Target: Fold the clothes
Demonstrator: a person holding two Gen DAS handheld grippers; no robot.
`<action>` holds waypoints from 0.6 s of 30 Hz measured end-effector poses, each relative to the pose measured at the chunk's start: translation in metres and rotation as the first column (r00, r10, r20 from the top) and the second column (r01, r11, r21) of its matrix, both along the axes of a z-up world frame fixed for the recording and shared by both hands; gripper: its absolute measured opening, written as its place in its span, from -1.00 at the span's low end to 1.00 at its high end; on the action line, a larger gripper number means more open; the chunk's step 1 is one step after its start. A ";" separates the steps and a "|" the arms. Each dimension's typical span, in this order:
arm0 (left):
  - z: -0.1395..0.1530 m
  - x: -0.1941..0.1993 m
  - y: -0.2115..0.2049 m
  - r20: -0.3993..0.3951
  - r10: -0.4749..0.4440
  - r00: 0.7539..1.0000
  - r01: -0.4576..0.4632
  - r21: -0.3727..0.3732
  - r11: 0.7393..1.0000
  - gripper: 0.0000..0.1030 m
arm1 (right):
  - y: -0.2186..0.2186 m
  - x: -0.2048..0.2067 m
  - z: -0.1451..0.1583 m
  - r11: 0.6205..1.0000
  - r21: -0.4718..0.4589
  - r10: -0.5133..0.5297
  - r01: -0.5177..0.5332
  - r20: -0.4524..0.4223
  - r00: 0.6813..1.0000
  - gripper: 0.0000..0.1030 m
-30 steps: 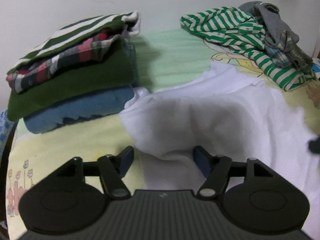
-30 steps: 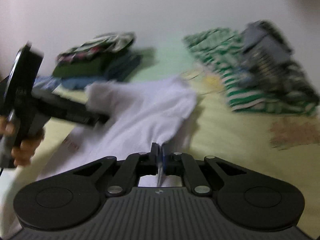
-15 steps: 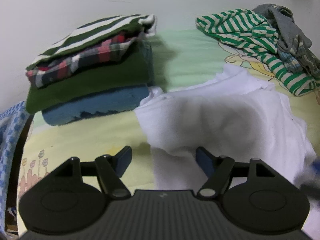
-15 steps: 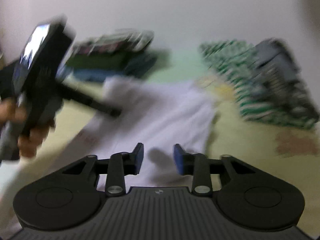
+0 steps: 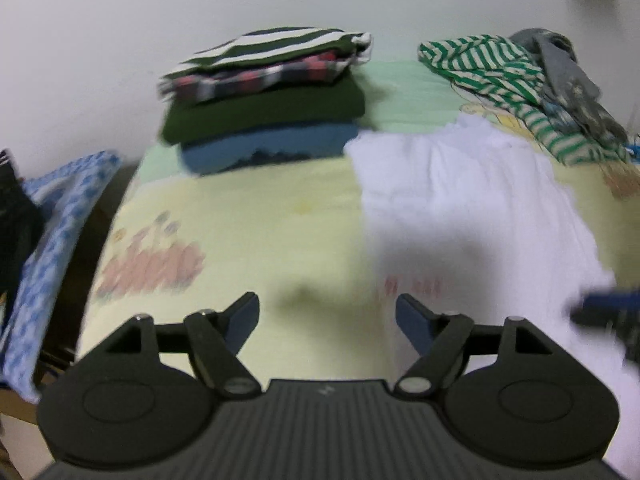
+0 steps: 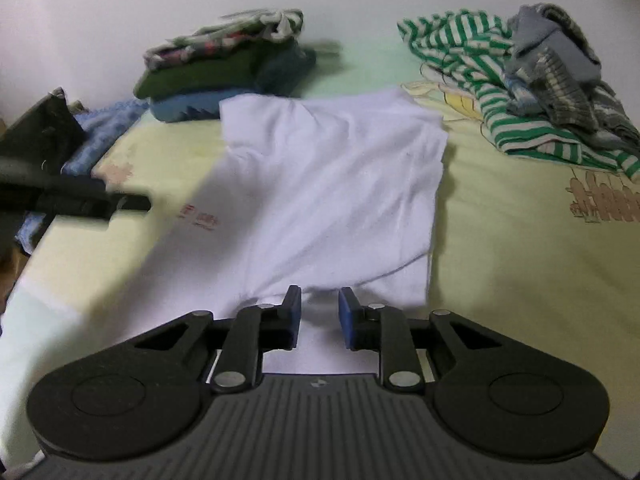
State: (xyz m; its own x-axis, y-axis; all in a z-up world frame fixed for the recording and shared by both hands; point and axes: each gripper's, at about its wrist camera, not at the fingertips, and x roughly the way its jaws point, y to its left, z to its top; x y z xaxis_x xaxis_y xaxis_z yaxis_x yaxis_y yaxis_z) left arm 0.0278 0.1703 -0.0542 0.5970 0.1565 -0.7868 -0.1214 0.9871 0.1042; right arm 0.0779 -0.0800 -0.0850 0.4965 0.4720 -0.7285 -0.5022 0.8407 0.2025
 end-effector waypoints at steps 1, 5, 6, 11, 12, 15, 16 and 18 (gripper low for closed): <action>0.000 -0.017 0.001 -0.003 0.002 1.000 -0.002 0.009 1.000 0.55 | -0.001 -0.007 0.001 1.000 0.006 0.026 -0.026 0.001 1.000 -0.52; -0.004 -0.094 -0.005 -0.037 0.004 0.999 -0.002 0.050 0.999 0.51 | 0.003 -0.041 0.006 0.988 0.000 0.154 -0.154 0.024 0.988 -0.39; -0.005 -0.113 -0.008 -0.041 0.003 0.999 0.000 0.058 0.998 0.51 | 0.007 -0.049 0.006 0.982 -0.011 0.188 -0.187 0.037 0.982 -0.34; -0.009 -0.201 -0.016 -0.103 0.010 0.995 -0.010 -0.003 1.000 0.61 | 0.024 -0.062 0.000 0.964 -0.036 0.267 -0.265 0.056 0.962 -0.20; -0.010 -0.216 -0.017 -0.118 0.017 0.993 -0.019 -0.017 1.000 0.62 | 0.026 -0.059 -0.001 0.963 -0.019 0.269 -0.268 0.040 0.962 -0.20; -0.011 -0.255 -0.024 -0.142 0.045 0.989 -0.053 -0.052 0.997 0.64 | 0.030 -0.051 -0.003 0.964 0.025 0.264 -0.264 0.002 0.964 -0.20; -0.012 -0.264 -0.027 -0.147 0.049 0.988 -0.058 -0.060 0.997 0.67 | 0.031 -0.050 -0.003 0.964 0.033 0.264 -0.264 -0.007 0.964 -0.20; -0.017 -0.275 -0.033 -0.158 0.051 0.986 -0.061 -0.062 0.996 0.70 | 0.034 -0.049 -0.005 0.962 0.040 0.270 -0.269 -0.019 0.963 -0.19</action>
